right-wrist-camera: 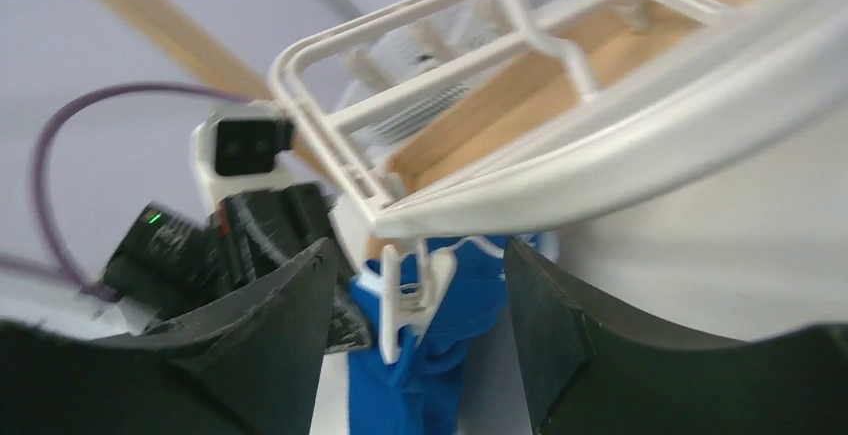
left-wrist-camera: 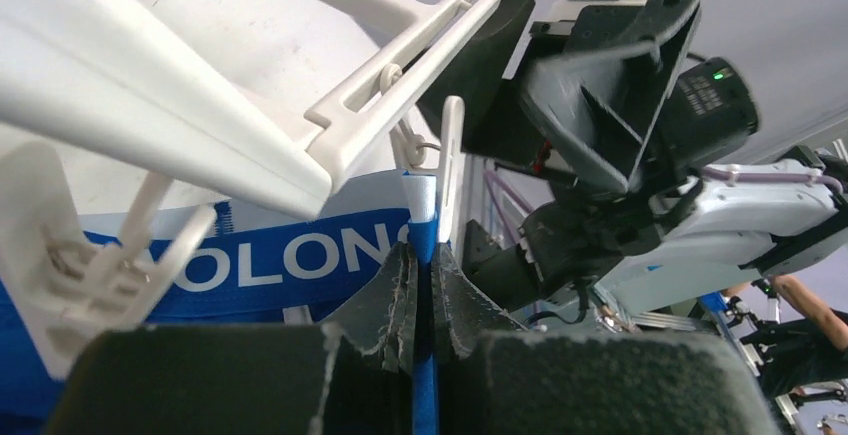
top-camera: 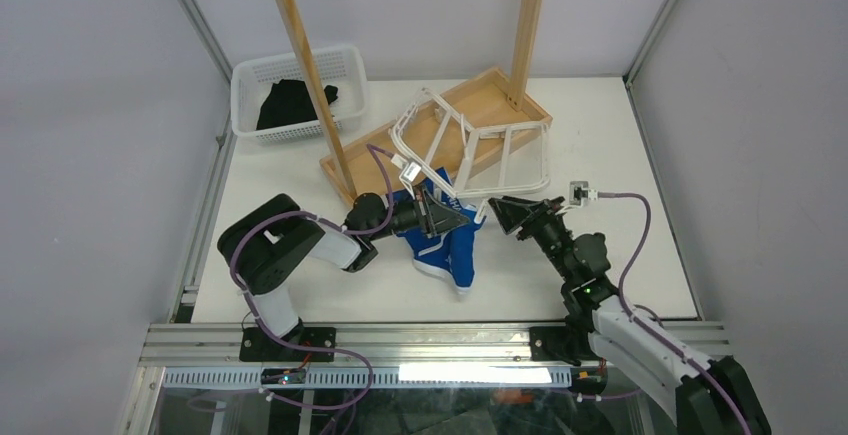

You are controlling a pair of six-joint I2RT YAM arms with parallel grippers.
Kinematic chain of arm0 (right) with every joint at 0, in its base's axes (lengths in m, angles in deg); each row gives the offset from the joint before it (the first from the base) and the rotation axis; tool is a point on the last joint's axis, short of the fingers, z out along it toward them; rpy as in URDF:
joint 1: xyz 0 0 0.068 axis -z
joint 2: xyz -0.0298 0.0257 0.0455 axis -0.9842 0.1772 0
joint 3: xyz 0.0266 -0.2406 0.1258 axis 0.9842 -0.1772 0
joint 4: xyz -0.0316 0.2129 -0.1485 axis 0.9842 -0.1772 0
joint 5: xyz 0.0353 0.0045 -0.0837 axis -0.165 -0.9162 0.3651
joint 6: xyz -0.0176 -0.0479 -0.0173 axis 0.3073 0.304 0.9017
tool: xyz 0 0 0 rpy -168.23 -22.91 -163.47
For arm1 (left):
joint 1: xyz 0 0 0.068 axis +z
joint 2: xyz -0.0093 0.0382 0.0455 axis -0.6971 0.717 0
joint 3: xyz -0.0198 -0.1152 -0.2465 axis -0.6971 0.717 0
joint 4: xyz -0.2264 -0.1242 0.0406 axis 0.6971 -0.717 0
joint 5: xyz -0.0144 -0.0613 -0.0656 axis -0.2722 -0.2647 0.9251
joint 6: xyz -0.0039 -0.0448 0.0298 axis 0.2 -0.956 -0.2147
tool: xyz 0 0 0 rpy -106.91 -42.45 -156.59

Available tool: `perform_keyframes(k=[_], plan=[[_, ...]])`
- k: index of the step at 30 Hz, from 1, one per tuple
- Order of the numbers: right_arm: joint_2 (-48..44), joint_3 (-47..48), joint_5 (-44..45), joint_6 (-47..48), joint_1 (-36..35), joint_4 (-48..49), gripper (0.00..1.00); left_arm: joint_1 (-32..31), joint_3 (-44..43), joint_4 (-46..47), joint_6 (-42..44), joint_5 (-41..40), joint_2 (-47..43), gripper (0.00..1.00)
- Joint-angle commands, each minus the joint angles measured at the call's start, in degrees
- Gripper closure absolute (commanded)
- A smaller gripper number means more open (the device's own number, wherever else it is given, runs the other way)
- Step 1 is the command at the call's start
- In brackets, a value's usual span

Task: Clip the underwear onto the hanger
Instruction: Clamp the underwear onto the hanger, then adjust the hanger at the center of the board.

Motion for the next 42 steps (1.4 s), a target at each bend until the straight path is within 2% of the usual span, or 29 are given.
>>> perform_keyframes(k=[1,4,7,13,17,21,23,29,31,34,36,39,42], plan=[[-8.24,3.79,20.08,-0.62,-0.21,-28.27,0.36,0.16,-2.20,1.50,3.31,0.98,3.08,0.94],[-12.85,5.34,27.30,-2.44,-0.28,-39.74,0.36,-0.31,-2.46,1.66,4.01,1.11,5.94,0.86],[-15.65,6.25,31.74,-4.37,-0.23,-46.17,0.36,-0.45,-0.99,3.44,3.58,0.63,7.82,0.75],[-16.83,7.32,33.31,-4.02,-0.22,-49.25,0.37,-0.42,3.85,1.66,5.40,-2.17,6.05,0.56],[-15.24,9.24,33.33,-3.38,-0.21,-51.76,0.37,-0.32,7.92,-3.14,7.13,-6.24,2.60,0.49],[-13.35,12.04,34.34,-3.37,-0.23,-55.10,0.35,-0.35,12.46,-8.58,8.85,-10.44,-3.83,0.46],[-12.36,14.70,33.21,-0.43,-0.14,-57.76,0.29,-0.34,14.03,-12.60,10.40,-12.30,-8.85,0.45],[-11.11,22.06,25.68,8.31,-0.18,-62.50,0.08,-0.34,13.40,-34.32,16.40,-21.63,-28.62,0.41],[-11.42,23.62,23.94,10.41,-0.13,-61.53,0.07,-0.34,11.87,-41.26,16.94,-25.92,-33.72,0.37],[-11.89,26.09,22.86,13.31,-0.16,-60.60,0.07,-0.32,7.41,-51.18,18.64,-29.73,-37.64,0.36],[-10.04,28.84,24.50,13.56,-0.13,-62.08,0.11,-0.36,4.59,-56.34,19.32,-31.74,-38.81,0.37],[-3.49,36.16,24.81,15.53,-0.13,-67.04,0.15,-0.35,2.27,-60.43,19.40,-34.67,-40.92,0.37],[4.64,40.26,23.69,15.32,-0.92,-67.52,0.20,-0.32,0.25,-64.26,19.81,-37.55,-42.76,0.36]])
